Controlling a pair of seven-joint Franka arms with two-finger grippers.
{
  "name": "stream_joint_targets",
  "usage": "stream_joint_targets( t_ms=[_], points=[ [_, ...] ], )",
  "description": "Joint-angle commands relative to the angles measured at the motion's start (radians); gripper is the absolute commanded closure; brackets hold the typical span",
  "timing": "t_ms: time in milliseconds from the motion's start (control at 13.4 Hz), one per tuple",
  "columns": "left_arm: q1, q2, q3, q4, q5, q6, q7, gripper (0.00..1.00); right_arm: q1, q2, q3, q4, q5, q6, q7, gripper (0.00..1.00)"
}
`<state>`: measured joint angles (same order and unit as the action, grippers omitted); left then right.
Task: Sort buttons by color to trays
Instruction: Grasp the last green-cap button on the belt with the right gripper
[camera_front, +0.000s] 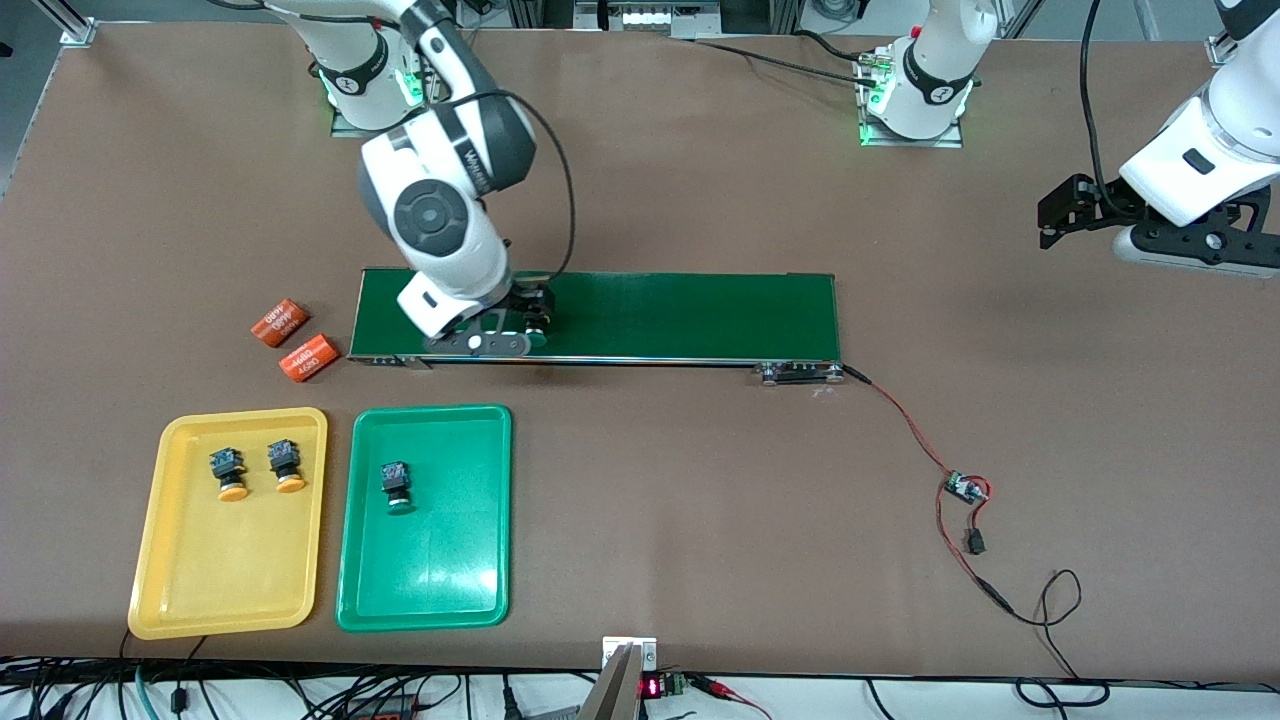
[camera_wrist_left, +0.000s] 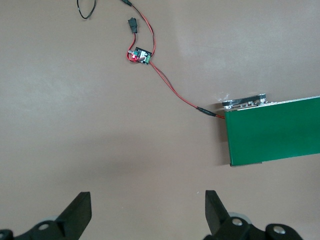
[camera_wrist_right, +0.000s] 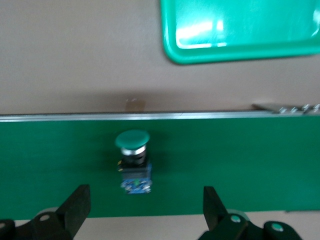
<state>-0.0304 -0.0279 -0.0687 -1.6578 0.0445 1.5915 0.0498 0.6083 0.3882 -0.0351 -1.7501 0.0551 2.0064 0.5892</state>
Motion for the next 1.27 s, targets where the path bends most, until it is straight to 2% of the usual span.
stream_joint_targets(
  t_ms=[0, 75, 597, 971, 1045, 1120, 1195],
  points=[
    [-0.002, 0.011, -0.002, 0.029, 0.026, -0.021, 0.007, 0.00, -0.001, -0.026, 0.015, -0.098, 0.006, 0.078, 0.027, 0.00],
    [-0.002, 0.011, -0.002, 0.029, 0.026, -0.021, 0.007, 0.00, -0.001, -0.026, 0.030, -0.127, 0.006, 0.107, 0.037, 0.00],
    [-0.002, 0.011, -0.003, 0.029, 0.026, -0.021, 0.007, 0.00, -0.013, -0.017, 0.034, -0.262, -0.004, 0.270, 0.038, 0.00],
    [-0.002, 0.011, -0.002, 0.029, 0.026, -0.021, 0.007, 0.00, -0.030, 0.008, 0.034, -0.273, -0.014, 0.281, 0.008, 0.00],
    [-0.002, 0.011, -0.002, 0.029, 0.026, -0.021, 0.007, 0.00, -0.032, 0.012, 0.034, -0.276, -0.014, 0.281, 0.006, 0.08],
    [-0.002, 0.011, -0.002, 0.029, 0.026, -0.021, 0.007, 0.00, -0.033, 0.014, 0.034, -0.279, -0.014, 0.279, 0.006, 0.20],
    [-0.002, 0.011, 0.000, 0.029, 0.026, -0.021, 0.007, 0.00, -0.038, 0.014, 0.034, -0.279, -0.014, 0.273, 0.006, 0.45]
  ],
)
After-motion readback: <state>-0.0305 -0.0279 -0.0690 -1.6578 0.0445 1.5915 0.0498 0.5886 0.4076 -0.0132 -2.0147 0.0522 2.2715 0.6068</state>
